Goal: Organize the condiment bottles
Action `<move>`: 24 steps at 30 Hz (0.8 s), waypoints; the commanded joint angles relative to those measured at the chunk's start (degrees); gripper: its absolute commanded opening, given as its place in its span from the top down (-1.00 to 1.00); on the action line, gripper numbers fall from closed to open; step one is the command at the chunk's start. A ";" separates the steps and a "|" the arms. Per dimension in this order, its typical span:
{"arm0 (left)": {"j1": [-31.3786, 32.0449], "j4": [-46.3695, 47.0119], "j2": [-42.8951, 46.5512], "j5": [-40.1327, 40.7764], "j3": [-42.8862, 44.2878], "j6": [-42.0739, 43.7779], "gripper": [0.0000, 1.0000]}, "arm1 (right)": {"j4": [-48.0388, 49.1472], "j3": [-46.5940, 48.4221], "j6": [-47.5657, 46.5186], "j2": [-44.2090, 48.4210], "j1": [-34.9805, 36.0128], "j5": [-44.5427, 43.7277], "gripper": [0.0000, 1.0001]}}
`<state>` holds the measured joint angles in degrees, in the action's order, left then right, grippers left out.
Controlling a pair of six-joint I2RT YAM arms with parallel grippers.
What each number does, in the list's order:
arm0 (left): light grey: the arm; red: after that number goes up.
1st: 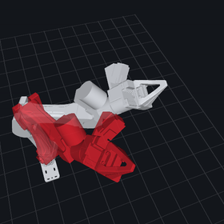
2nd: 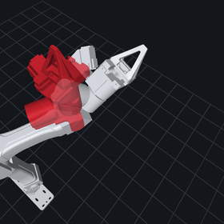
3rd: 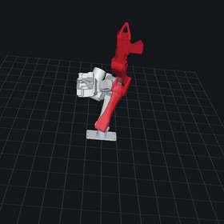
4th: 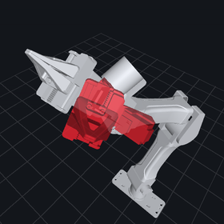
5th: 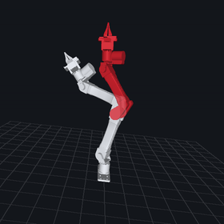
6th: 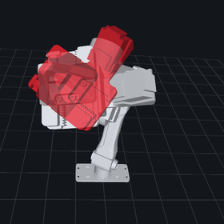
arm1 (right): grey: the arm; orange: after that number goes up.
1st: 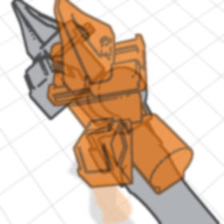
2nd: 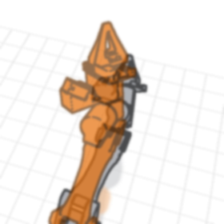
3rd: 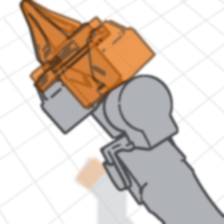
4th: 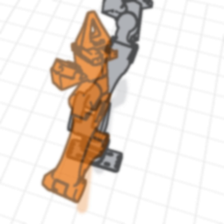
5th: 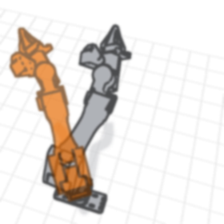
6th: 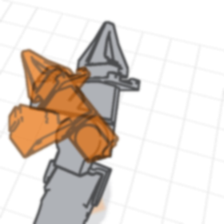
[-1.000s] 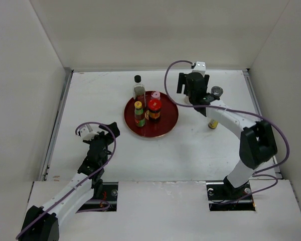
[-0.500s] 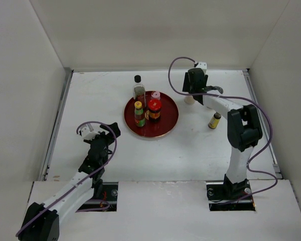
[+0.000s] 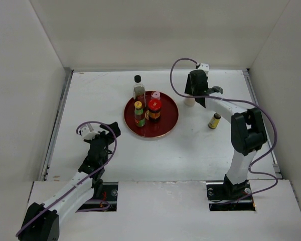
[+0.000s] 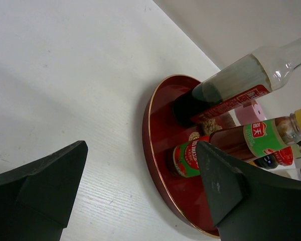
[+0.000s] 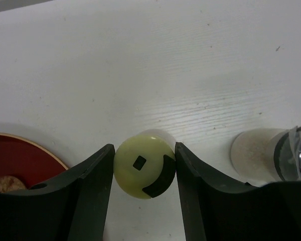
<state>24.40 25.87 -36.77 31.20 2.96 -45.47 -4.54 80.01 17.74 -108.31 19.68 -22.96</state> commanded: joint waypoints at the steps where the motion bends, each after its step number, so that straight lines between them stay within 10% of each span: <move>1: -0.37 3.31 -0.05 0.00 -0.32 -0.32 -0.81 | 4.97 -1.16 -0.24 7.75 2.85 -0.51 0.14; 24: -0.72 3.58 0.21 -1.05 -0.24 -0.05 -0.81 | 8.93 -3.36 1.07 2.40 16.13 -2.61 0.05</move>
<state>24.03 27.22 -36.77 30.96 2.96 -45.45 0.45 76.75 17.78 -106.65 35.88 -23.73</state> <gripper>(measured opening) 0.902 0.557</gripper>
